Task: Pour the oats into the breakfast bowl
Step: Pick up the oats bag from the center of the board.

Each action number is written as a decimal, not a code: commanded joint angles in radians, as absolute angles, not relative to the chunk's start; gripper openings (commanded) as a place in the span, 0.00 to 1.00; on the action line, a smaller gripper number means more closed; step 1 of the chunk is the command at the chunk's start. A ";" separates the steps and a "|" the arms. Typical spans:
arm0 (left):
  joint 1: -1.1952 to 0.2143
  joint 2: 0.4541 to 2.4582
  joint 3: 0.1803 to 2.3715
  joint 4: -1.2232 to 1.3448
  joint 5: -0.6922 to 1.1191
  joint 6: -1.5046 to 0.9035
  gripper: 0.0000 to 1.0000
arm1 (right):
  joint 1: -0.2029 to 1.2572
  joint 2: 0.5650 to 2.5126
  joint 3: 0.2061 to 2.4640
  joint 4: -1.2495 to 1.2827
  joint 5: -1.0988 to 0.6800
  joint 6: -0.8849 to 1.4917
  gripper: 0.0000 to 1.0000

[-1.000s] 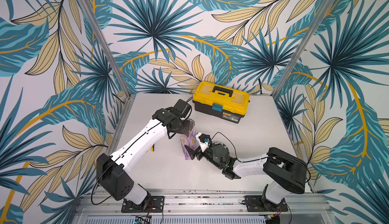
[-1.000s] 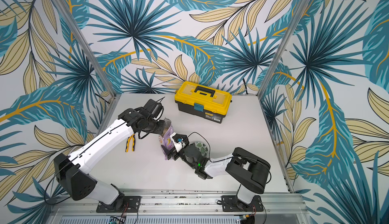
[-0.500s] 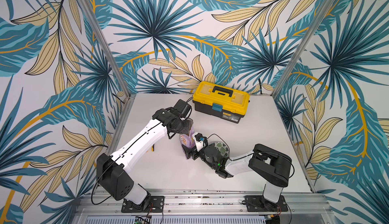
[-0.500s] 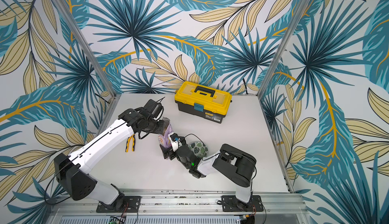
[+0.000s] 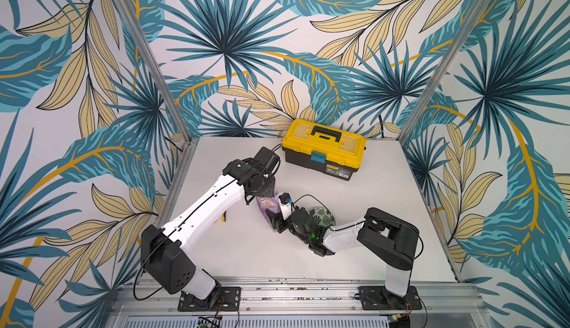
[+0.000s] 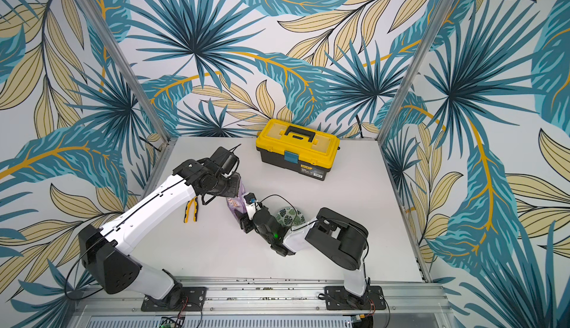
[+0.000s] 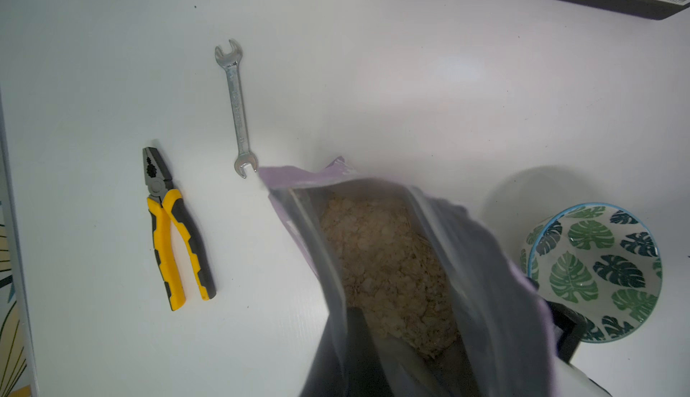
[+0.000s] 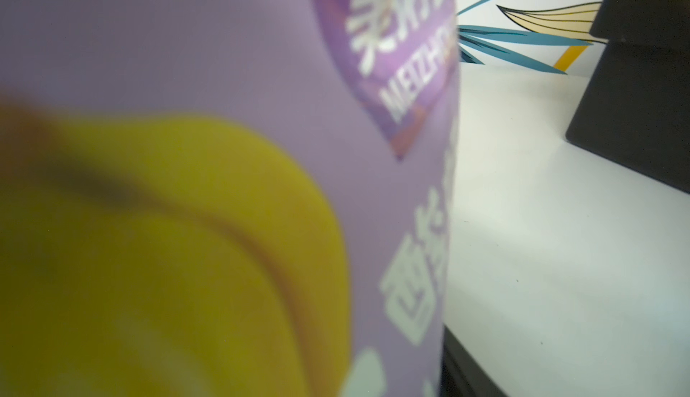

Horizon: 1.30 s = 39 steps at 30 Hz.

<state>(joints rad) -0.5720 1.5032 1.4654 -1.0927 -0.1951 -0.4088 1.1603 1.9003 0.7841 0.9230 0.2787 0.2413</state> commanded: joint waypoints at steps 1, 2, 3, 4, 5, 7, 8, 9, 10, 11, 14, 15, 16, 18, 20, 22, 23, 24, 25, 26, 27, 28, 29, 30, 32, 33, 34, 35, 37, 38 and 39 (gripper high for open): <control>-0.554 1.435 1.453 -1.126 -0.254 -0.383 0.06 | 1.152 1.928 0.782 0.826 0.237 0.277 0.46; -0.553 1.430 1.450 -1.135 -0.260 -0.383 0.06 | 1.146 1.925 0.784 0.820 0.238 0.284 0.43; -0.553 1.427 1.448 -1.149 -0.266 -0.385 0.06 | 1.144 1.924 0.786 0.812 0.239 0.292 0.39; -0.552 1.424 1.445 -1.163 -0.275 -0.386 0.06 | 1.138 1.922 0.788 0.805 0.238 0.298 0.35; -0.554 1.423 1.441 -1.177 -0.282 -0.387 0.06 | 1.135 1.921 0.791 0.798 0.240 0.303 0.31; -0.553 1.418 1.432 -1.203 -0.300 -0.393 0.07 | 1.130 1.916 0.796 0.779 0.244 0.312 0.24; -0.552 1.416 1.427 -1.214 -0.310 -0.397 0.08 | 1.124 1.912 0.796 0.774 0.248 0.316 0.21; -0.553 1.414 1.419 -1.222 -0.320 -0.400 0.08 | 1.122 1.907 0.796 0.768 0.250 0.317 0.18; -0.553 1.405 1.411 -1.224 -0.330 -0.405 0.08 | 1.121 1.900 0.796 0.765 0.256 0.313 0.15; -0.553 1.397 1.400 -1.221 -0.334 -0.407 0.09 | 1.121 1.892 0.796 0.761 0.263 0.301 0.11; -0.552 1.369 1.383 -1.187 -0.337 -0.408 0.18 | 1.123 1.879 0.791 0.759 0.278 0.261 0.03; -0.551 1.364 1.381 -1.175 -0.328 -0.408 0.21 | 1.121 1.874 0.789 0.767 0.274 0.248 0.01; -0.551 1.363 1.384 -1.164 -0.319 -0.406 0.24 | 1.121 1.872 0.785 0.774 0.272 0.237 0.00; -0.549 1.364 1.387 -1.142 -0.301 -0.405 0.31 | 1.121 1.861 0.776 0.787 0.274 0.207 0.00; -0.545 1.358 1.387 -1.125 -0.288 -0.409 0.39 | 1.122 1.841 0.767 0.795 0.283 0.183 0.00; -0.540 1.336 1.383 -1.097 -0.272 -0.415 0.48 | 1.122 1.820 0.761 0.802 0.289 0.145 0.00; -0.536 1.320 1.380 -1.083 -0.266 -0.419 0.54 | 1.122 1.807 0.761 0.799 0.292 0.122 0.00; -0.534 1.300 1.377 -1.068 -0.259 -0.423 0.57 | 1.121 1.796 0.761 0.796 0.294 0.100 0.00; -0.529 1.278 1.373 -1.047 -0.256 -0.427 0.61 | 1.122 1.783 0.759 0.793 0.295 0.080 0.00; -0.525 1.251 1.366 -1.027 -0.258 -0.431 0.63 | 1.121 1.768 0.755 0.798 0.289 0.059 0.00; -0.522 1.223 1.355 -1.004 -0.266 -0.436 0.64 | 1.121 1.752 0.751 0.805 0.281 0.039 0.00; -0.519 1.196 1.342 -0.981 -0.277 -0.440 0.65 | 1.122 1.740 0.750 0.812 0.271 0.025 0.00; -0.518 1.158 1.324 -0.951 -0.294 -0.445 0.67 | 1.121 1.727 0.751 0.819 0.256 0.010 0.00; -0.517 1.123 1.303 -0.923 -0.312 -0.448 0.68 | 1.122 1.716 0.753 0.820 0.245 -0.001 0.00; -0.515 1.056 1.261 -0.871 -0.345 -0.454 0.69 | 1.121 1.691 0.761 0.825 0.226 -0.022 0.00; -0.515 1.018 1.241 -0.851 -0.365 -0.456 0.69 | 1.121 1.681 0.766 0.825 0.220 -0.032 0.00; -0.514 0.984 1.222 -0.837 -0.381 -0.457 0.69 | 1.121 1.669 0.771 0.823 0.211 -0.044 0.00; -0.515 0.955 1.205 -0.828 -0.400 -0.457 0.69 | 1.121 1.656 0.780 0.817 0.201 -0.058 0.00; -0.513 0.909 1.179 -0.819 -0.435 -0.459 0.69 | 1.121 1.629 0.801 0.796 0.188 -0.087 0.00; -0.515 0.888 1.170 -0.817 -0.452 -0.461 0.69 | 1.121 1.613 0.812 0.784 0.183 -0.102 0.00; -0.514 0.872 1.159 -0.816 -0.464 -0.464 0.70 | 1.121 1.598 0.826 0.769 0.182 -0.120 0.00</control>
<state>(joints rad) -0.5201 0.9070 1.1904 -0.8696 -0.3912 -0.4507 1.1213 1.6894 0.7578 0.6430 0.2008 -0.0486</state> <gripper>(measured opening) 0.694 0.343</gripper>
